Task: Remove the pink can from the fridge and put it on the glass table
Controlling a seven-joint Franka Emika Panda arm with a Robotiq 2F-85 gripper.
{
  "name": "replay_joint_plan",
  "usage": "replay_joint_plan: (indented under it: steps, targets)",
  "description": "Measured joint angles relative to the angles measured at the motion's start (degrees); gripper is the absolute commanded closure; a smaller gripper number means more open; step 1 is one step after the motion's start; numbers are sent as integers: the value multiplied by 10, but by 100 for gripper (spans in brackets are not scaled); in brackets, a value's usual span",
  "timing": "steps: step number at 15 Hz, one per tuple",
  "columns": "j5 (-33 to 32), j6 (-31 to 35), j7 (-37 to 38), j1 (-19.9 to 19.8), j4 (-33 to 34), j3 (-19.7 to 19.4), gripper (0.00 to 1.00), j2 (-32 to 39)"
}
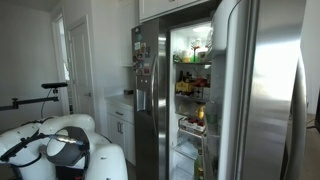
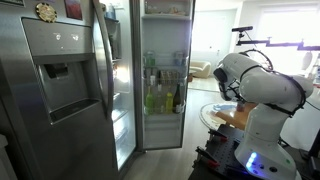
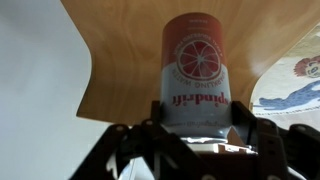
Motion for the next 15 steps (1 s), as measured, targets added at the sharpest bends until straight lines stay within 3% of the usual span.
replay_joint_plan:
  steps: [15]
  targets:
    - [51,25,-11,8,22,-20,55,47]
